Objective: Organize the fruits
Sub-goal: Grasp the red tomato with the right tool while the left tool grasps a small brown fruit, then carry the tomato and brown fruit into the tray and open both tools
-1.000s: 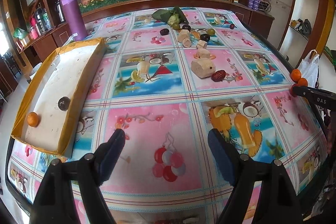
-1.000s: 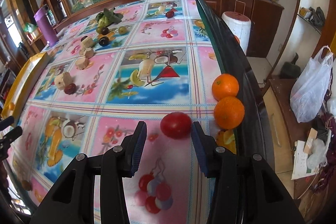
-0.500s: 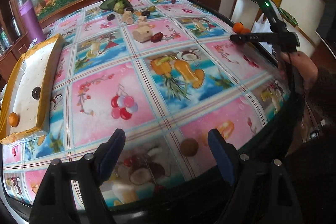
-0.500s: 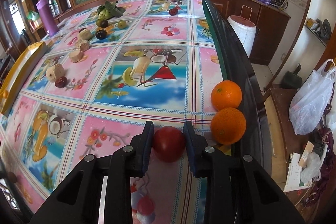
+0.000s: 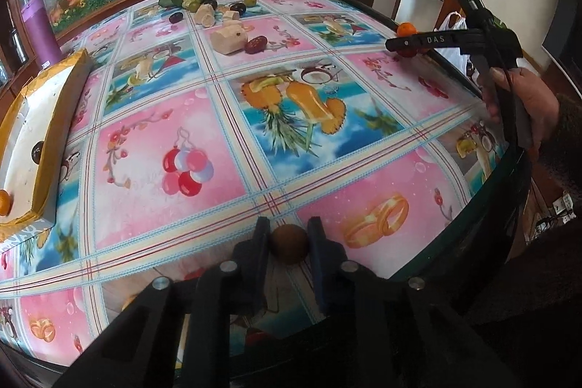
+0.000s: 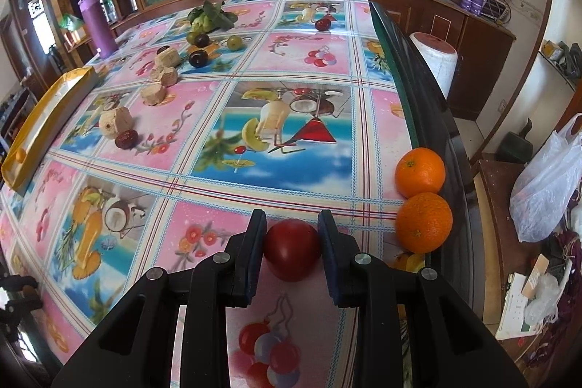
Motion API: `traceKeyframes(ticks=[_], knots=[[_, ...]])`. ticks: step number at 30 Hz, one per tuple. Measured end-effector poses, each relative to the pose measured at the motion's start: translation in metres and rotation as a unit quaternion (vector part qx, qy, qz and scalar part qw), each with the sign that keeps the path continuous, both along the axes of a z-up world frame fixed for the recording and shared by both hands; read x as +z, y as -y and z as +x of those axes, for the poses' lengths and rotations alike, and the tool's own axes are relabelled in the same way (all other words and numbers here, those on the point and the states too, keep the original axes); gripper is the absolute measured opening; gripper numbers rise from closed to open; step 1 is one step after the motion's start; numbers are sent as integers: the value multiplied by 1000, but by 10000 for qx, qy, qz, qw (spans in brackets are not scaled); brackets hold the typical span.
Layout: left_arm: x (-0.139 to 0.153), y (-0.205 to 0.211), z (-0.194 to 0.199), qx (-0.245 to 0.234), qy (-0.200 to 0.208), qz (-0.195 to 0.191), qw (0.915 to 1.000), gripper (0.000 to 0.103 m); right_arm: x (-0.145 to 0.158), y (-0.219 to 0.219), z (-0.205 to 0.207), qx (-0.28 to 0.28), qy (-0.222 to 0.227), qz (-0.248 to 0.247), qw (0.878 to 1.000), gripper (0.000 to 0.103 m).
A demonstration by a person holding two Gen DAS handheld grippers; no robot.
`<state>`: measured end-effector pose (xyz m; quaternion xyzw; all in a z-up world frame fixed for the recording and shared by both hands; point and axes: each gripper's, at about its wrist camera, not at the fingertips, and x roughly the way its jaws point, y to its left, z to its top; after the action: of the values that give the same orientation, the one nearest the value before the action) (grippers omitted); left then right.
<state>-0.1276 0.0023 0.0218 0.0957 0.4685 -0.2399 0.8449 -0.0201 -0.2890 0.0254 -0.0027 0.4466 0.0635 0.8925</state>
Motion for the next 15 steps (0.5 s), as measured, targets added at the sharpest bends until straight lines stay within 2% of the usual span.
traceKeyframes(ticks=[8, 15], knots=[[4, -11, 27, 374, 107, -139, 9991, 23, 10, -9, -5, 43, 105, 67, 9999, 28], [8, -19, 64, 951, 165, -271, 9950, 23, 24, -39, -12, 289, 245, 156, 9992, 28]])
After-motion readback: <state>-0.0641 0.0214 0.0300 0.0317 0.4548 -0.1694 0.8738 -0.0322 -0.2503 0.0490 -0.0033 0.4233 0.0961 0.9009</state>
